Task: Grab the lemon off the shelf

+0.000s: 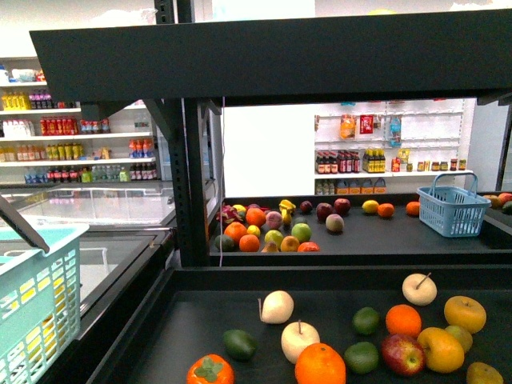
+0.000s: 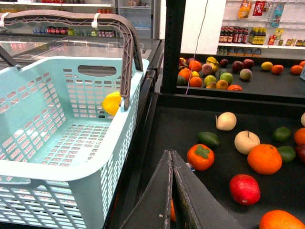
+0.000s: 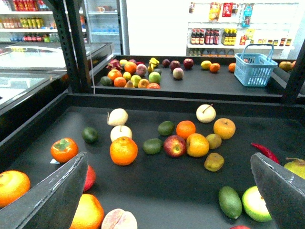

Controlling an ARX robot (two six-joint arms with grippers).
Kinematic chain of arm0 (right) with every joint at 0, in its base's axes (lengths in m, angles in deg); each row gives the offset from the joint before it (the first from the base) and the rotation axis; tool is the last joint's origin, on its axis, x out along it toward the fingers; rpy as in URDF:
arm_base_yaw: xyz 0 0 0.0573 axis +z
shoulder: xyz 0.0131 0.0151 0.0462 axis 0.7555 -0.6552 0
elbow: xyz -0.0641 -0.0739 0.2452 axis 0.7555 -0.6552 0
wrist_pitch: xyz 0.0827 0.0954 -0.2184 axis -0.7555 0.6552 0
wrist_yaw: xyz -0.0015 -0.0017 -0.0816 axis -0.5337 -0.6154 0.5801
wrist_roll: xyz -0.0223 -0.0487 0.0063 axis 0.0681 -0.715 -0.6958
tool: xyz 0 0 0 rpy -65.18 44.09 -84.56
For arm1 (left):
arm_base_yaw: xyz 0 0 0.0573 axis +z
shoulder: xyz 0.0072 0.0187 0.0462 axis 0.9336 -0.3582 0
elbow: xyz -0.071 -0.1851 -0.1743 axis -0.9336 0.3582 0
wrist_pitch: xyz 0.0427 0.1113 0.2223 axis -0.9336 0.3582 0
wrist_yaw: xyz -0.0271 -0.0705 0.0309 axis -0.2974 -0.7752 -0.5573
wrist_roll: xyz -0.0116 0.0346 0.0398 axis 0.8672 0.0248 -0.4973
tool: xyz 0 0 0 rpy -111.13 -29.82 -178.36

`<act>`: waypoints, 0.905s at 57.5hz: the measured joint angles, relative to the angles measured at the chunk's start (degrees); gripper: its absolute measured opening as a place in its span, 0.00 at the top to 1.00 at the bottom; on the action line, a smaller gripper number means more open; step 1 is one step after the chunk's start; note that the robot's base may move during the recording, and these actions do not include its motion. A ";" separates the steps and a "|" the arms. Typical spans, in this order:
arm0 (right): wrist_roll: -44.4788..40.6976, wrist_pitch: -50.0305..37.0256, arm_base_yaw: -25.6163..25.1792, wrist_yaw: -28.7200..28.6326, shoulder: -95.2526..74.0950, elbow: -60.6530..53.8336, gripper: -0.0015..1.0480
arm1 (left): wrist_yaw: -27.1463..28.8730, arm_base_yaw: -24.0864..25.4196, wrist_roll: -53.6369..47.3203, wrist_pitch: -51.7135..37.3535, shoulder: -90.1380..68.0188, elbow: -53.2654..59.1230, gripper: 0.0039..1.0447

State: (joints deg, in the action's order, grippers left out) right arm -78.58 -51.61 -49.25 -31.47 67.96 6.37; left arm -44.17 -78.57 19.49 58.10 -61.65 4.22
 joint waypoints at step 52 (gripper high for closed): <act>0.02 0.00 0.00 0.02 0.02 0.00 0.02 | -9.03 9.31 -0.20 17.64 19.98 1.77 0.98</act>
State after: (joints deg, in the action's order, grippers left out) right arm -78.56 -51.61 -49.25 -31.45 67.99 6.37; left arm -53.20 -69.26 19.29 75.74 -41.68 5.99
